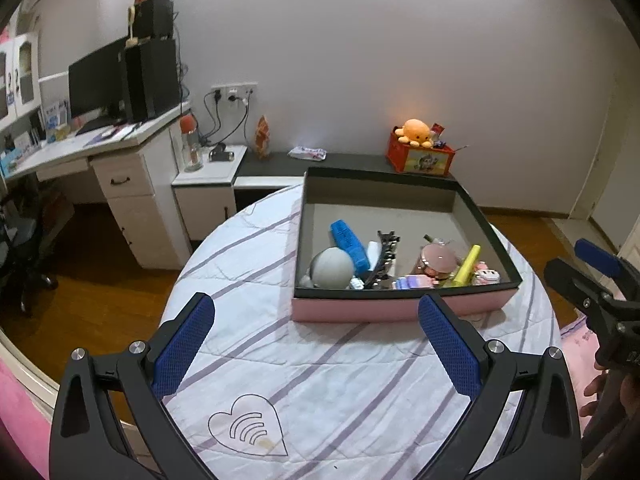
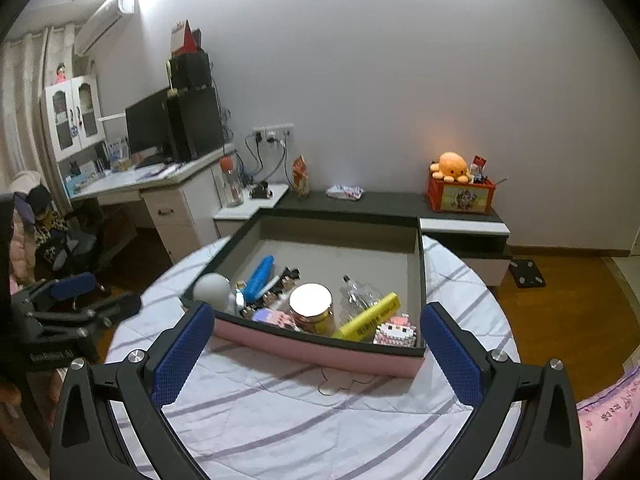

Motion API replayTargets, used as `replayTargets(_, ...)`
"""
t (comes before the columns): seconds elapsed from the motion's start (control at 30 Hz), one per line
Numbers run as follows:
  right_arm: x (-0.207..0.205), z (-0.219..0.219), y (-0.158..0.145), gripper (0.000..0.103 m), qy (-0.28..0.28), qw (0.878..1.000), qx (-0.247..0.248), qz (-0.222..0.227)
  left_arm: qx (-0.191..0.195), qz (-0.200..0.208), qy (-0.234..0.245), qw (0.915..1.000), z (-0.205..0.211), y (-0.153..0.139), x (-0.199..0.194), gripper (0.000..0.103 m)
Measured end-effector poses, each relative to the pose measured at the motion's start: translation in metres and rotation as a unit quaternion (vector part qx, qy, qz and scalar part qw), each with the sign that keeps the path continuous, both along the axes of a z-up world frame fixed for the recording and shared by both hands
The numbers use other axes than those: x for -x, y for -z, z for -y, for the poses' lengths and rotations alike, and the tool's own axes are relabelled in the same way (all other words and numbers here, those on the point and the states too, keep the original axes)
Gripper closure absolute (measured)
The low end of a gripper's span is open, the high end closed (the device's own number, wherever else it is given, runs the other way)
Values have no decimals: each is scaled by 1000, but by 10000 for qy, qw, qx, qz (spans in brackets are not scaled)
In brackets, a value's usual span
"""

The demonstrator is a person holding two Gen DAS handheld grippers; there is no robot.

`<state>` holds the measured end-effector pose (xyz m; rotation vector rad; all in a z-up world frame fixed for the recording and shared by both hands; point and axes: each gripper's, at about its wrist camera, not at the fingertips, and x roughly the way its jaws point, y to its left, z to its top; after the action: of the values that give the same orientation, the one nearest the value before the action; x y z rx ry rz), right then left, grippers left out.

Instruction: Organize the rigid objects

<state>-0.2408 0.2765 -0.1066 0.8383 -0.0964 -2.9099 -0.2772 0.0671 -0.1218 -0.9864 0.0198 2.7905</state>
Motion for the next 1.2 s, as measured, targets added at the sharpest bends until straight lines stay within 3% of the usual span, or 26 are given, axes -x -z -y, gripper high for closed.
replayTargets(0.2,-19,10,-13,0,-135,9998,13,-155,180,-333,157,9992,-12,-19,-26,0)
replayTargets(0.4,-46,18,-27,0,-179,9993,8,-340,129,-522,252,9982,-12,-35,-55,0)
replayTargets(0.8,-111,44,-70,0,-239,9944,-66,-1030,277,-1259,251,9913,1,-81,-128,0)
replayTargets(1.1,-152,60,-108,0,-118,9858,-236,-1659,147,-1948,-109,9807,27,-118,-173,0)
replayTargets(1.2,-166,62,-119,0,-43,9794,-247,-2005,2,-2331,-325,9719,38,-127,-187,0)
